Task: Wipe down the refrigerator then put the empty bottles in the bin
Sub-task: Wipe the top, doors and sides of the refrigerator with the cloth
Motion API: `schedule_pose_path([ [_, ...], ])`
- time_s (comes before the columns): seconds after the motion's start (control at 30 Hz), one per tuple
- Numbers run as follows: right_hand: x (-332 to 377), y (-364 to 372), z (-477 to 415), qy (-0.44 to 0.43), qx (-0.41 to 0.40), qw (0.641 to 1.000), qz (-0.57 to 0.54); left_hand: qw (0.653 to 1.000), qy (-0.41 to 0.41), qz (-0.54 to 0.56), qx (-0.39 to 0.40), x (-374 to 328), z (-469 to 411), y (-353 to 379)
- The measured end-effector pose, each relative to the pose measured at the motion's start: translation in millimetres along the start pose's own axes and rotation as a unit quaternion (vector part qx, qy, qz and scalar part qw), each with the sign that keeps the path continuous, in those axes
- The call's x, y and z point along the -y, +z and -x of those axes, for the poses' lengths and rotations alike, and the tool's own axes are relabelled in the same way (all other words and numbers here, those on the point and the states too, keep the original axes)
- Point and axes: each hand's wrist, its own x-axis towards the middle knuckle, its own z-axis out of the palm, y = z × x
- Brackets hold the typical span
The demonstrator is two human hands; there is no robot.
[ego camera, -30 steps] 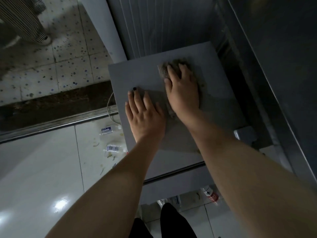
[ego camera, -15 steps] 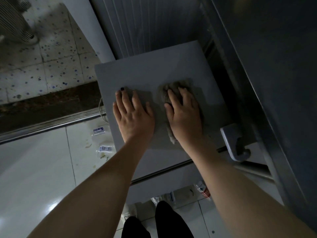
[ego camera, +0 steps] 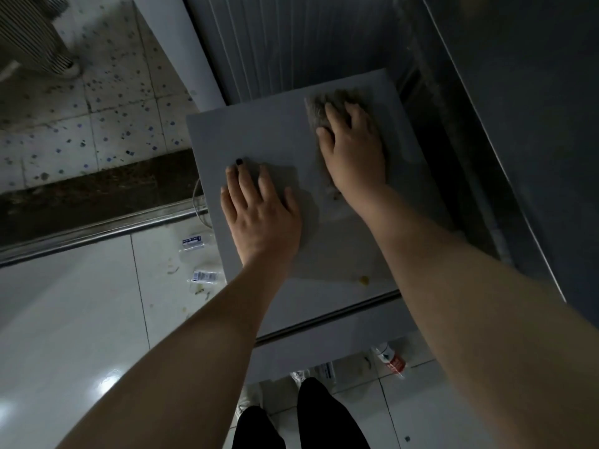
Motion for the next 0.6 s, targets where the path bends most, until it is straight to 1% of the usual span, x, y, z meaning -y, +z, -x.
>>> schedule_pose_path([
  [0.17, -7.8, 0.2, 57.9, 0.013, -0.063, 0.998, 0.000, 1.000, 0.009, -0.007, -0.002, 0.5, 0.4, 0.2],
  [0.27, -10.0, 0.1, 74.7, 0.018, -0.072, 0.997, 0.011, 1.000, 0.012, -0.014, 0.017, -0.8, 0.6, -1.5],
  [0.43, -8.1, -2.0, 47.0, 0.017, -0.058, 0.998, -0.003, 1.000, 0.011, -0.016, 0.021, -1.9, 0.7, -1.4],
  [0.53, -10.9, -6.6, 15.4, 0.026, -0.014, 1.000, -0.008, 1.000, 0.017, -0.021, 0.011, -1.2, 0.0, 0.2],
  [0.6, -14.4, -7.8, -2.3, 0.015, -0.001, 1.000, -0.007, 1.000, 0.021, -0.018, 0.009, -1.3, -0.4, 0.8],
])
